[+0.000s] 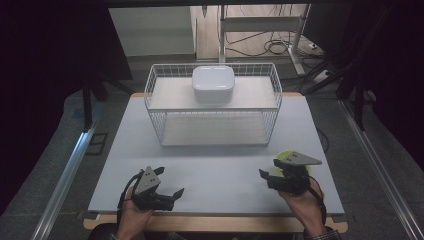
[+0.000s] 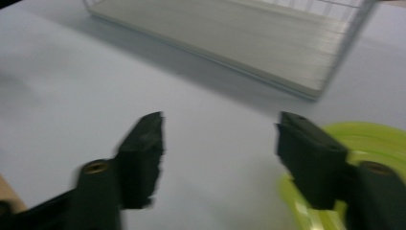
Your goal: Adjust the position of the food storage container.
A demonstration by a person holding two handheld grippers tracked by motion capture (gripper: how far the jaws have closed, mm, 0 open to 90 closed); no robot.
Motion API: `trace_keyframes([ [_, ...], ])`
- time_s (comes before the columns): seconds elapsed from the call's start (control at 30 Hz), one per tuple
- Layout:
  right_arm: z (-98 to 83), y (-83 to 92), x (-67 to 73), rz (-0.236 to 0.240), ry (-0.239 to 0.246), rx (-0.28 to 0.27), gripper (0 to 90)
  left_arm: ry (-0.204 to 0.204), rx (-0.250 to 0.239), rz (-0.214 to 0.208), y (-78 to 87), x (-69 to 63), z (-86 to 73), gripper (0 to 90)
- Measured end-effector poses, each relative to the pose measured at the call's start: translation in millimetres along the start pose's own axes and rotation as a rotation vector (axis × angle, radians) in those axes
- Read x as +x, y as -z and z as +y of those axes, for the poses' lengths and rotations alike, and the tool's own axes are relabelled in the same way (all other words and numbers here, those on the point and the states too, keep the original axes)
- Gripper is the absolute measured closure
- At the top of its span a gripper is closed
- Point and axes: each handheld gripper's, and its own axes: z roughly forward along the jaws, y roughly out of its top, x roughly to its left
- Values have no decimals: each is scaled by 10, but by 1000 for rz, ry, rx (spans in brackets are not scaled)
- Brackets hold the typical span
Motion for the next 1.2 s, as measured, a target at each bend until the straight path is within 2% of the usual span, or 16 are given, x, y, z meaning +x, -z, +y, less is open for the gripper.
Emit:
trace_keyframes([
  [0.03, -6, 69, -112, -61, -5, 4, 531, 2, 0, -1, -1, 2, -1, 32],
  [0.17, -39, 184, -311, -129, -46, -9, 742, 8, 1, -3, -3, 8, -5, 33],
  [0.2, -39, 184, -311, -129, -46, -9, 742, 8, 1, -3, -3, 8, -5, 33],
  [0.23, -55, 246, -408, -163, -67, -11, 853, 9, 2, -5, -3, 8, -4, 33],
  [0.27, -55, 246, -408, -163, -67, -11, 853, 9, 2, -5, -3, 8, -4, 34],
  [0.3, -83, 300, -508, -198, -79, -5, 898, 11, 2, -7, -5, 4, -4, 34],
  [0.5, -164, 376, -738, -259, -138, 9, 899, 8, 6, -8, -10, 3, -4, 35],
  [0.53, -164, 376, -738, -259, -138, 9, 899, 8, 6, -8, -10, 3, -4, 36],
  [0.57, -199, 381, -826, -280, -155, 10, 899, 9, 7, -9, -12, 3, -5, 36],
  [0.67, -229, 373, -896, -297, -170, 16, 899, 10, 8, -10, -14, 4, -6, 36],
  [0.7, -260, 360, -973, -311, -189, 23, 899, 10, 7, -10, -14, 4, -6, 36],
  [0.77, -283, 346, -1030, -321, -197, 32, 899, 11, 8, -11, -15, 4, -5, 36],
  [0.97, -325, 283, -1088, -321, -209, 59, 898, 13, 15, -15, -30, 6, -9, 39],
  [1.2, -331, 188, -1056, -305, -201, 91, 898, 11, 19, -18, -37, 4, -10, 39],
])
